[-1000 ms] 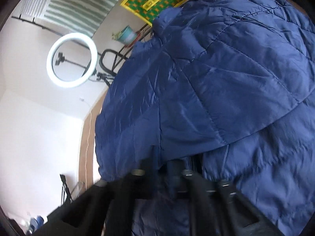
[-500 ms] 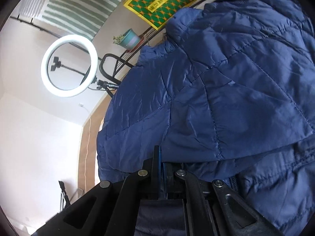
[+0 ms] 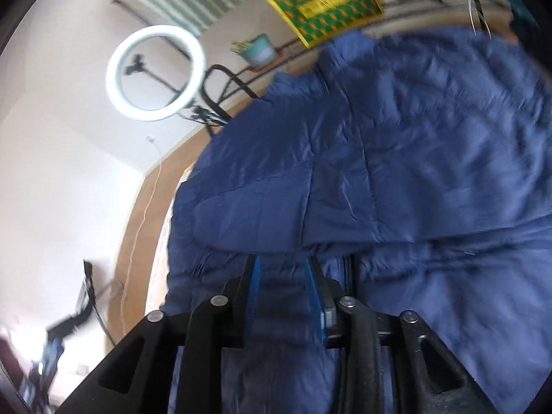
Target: Fold large clothes
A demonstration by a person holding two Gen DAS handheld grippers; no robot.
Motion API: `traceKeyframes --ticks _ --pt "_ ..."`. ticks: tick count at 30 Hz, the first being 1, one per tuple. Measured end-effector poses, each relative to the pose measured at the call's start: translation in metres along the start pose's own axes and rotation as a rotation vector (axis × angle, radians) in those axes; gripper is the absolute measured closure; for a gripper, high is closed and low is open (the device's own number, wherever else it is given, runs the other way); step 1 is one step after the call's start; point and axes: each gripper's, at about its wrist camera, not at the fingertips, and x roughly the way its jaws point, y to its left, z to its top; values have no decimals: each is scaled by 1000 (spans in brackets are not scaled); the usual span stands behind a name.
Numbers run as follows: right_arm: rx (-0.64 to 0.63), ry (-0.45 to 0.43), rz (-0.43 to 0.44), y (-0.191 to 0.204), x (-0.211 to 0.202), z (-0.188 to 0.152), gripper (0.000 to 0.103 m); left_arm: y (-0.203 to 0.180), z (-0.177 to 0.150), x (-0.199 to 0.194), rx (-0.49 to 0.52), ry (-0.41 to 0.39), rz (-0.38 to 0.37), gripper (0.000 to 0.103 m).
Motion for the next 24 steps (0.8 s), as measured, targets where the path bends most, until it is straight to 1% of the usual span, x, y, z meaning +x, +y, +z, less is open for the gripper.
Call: traceKeyframes --ticks 2,3,4,5,7,9,11,12,14,16,18,20,23,24 --pt "-29 -36 -11 3 -32 -8 63 10 -2 -5 -34 -10 -14 70" --pt "-36 -59 -18 2 -50 -14 62 16 -3 -8 -46 -15 -19 66" --pt "-36 -80 -29 -1 -67 -22 59 21 -5 -10 -49 -16 -17 58" --pt "-33 -89 -40 -4 -80 -30 56 24 -8 -11 -47 -16 -19 57" --pt "-27 -99 -63 -13 -106 -48 56 31 -13 -14 -25 -5 -43 54" --pt "-22 -114 -100 -24 -134 -68 56 40 -21 -15 2 1 -24 53" --pt "-24 -126 -129 -36 -162 -86 56 48 -31 -13 19 19 -27 50" --pt "-29 -135 -146 -42 -178 -95 56 53 -39 -11 21 38 -37 45" --pt "-46 -149 -179 -54 -205 -110 53 65 -60 -5 6 82 -50 44" --pt "-60 -156 -212 -65 -232 -124 48 76 -86 -1 -34 140 -82 44" --pt "-59 -144 -229 -77 -253 -136 48 83 -110 -1 -72 198 -117 44" --pt "-51 -114 -235 -91 -272 -151 47 88 -126 -5 -88 234 -145 44" --pt "-28 -77 -236 -108 -286 -170 43 100 -144 -16 -131 278 -178 44" --pt "-15 -61 -236 -115 -288 -177 43 105 -149 -19 -153 294 -186 40"
